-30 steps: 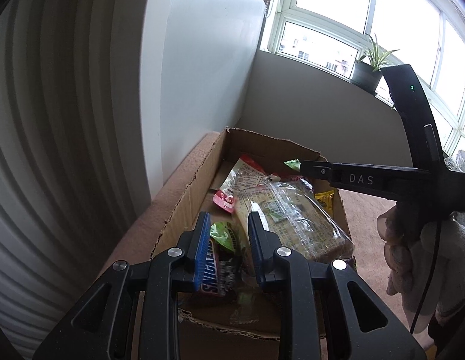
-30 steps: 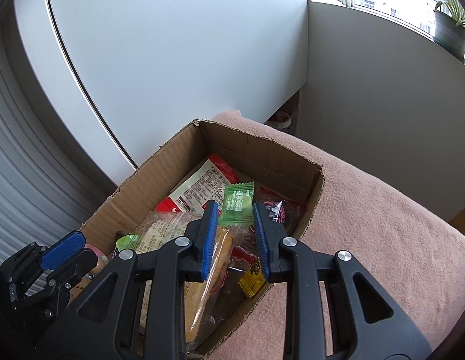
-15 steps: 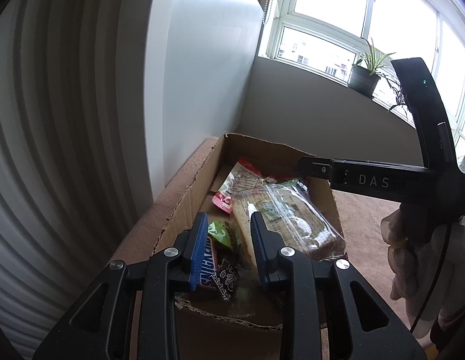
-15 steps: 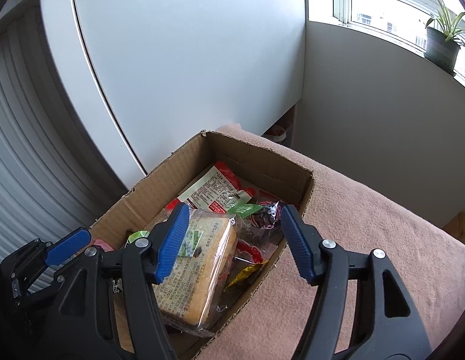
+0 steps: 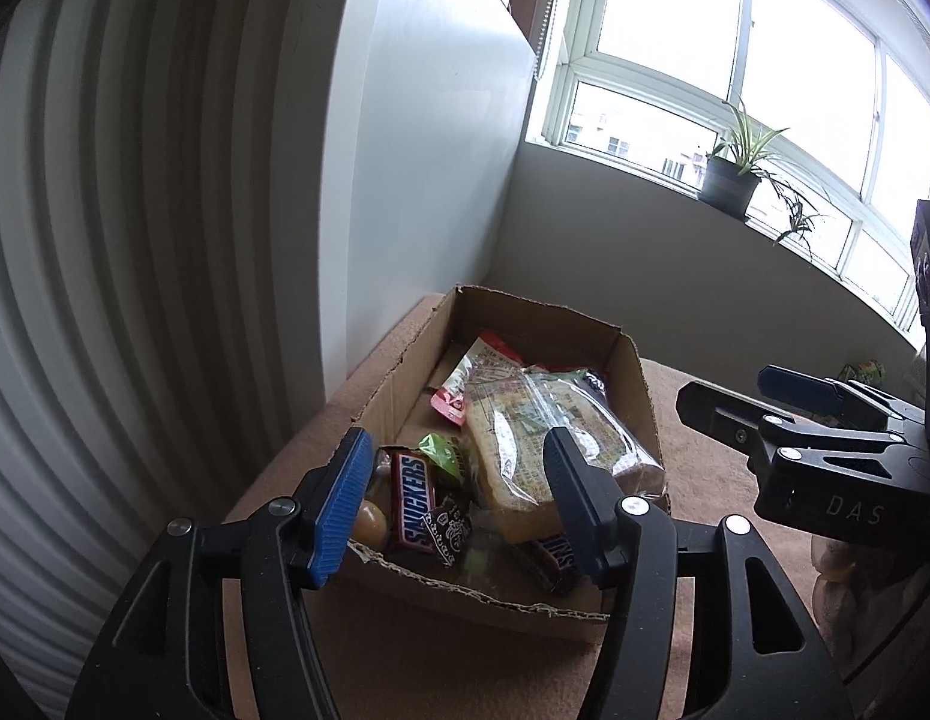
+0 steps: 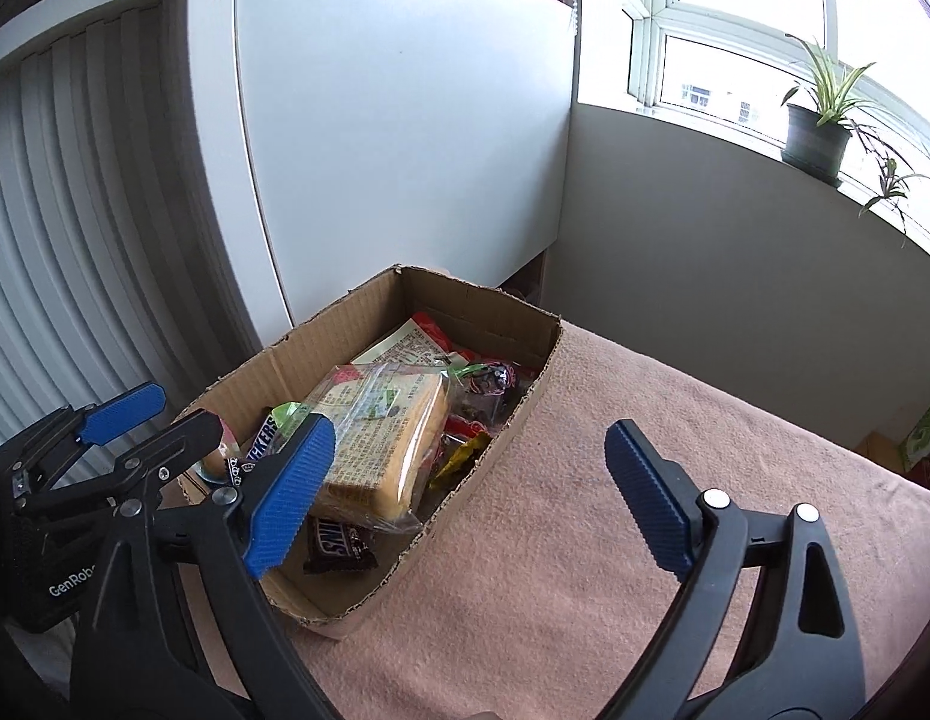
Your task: Organize snacks
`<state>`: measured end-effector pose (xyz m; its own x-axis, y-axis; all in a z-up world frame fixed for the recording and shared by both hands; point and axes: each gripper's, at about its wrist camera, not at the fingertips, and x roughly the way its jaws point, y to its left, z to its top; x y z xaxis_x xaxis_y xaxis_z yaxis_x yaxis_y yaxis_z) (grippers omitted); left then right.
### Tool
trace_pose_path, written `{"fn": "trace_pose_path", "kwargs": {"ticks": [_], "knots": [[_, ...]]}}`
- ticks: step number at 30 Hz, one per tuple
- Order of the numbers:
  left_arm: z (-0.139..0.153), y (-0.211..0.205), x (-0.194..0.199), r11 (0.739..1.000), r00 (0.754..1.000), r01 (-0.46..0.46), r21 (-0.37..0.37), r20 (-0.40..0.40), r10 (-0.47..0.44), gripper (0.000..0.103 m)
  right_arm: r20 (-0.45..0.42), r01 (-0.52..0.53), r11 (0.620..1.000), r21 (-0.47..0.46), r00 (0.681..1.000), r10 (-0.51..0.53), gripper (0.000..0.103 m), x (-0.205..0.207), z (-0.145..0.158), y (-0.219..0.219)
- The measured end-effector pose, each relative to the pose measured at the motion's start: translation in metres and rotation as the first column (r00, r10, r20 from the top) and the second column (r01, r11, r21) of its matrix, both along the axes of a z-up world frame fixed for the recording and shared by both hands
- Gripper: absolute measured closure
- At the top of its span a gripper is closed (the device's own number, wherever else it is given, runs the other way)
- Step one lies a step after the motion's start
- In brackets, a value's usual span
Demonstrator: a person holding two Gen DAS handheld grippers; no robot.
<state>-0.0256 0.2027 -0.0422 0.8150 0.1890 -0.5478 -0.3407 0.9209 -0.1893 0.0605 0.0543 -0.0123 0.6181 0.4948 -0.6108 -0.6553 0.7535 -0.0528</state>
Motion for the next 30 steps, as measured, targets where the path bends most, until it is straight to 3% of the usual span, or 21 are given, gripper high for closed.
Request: {"fn": "trace_pose_path", "kwargs": {"ticks": [5,16,22,30], "knots": [[0.001,-0.004,-0.005,0.999,1.0,-0.02,0.041,0.007,0.02,0.035,0.056,0.038,0.999,0.017,0.998,-0.039,0.007,-0.007,0.005,-0.015],[-0.004,-0.013,-0.005,0.996,0.999,-0.035,0.087,-0.017,0.037,0.027,-0.033,0.106,0.987,0.124,0.994,-0.103,0.007,-0.006,-0.008,-0.056],[-0.003,-0.021,-0.004,0.993,0.999,-0.033,0.111,-0.023,0.035,0.026,-0.067,0.143,0.98,0.14,0.989,-0.135,0.007,-0.004,-0.019,-0.071],[-0.007,-0.029,-0.001,0.99,0.998,-0.037,0.135,-0.043,0.043,0.026,-0.014,0.133,0.985,0.11,0.991,-0.133,0.007,-0.013,-0.019,-0.07]]}}
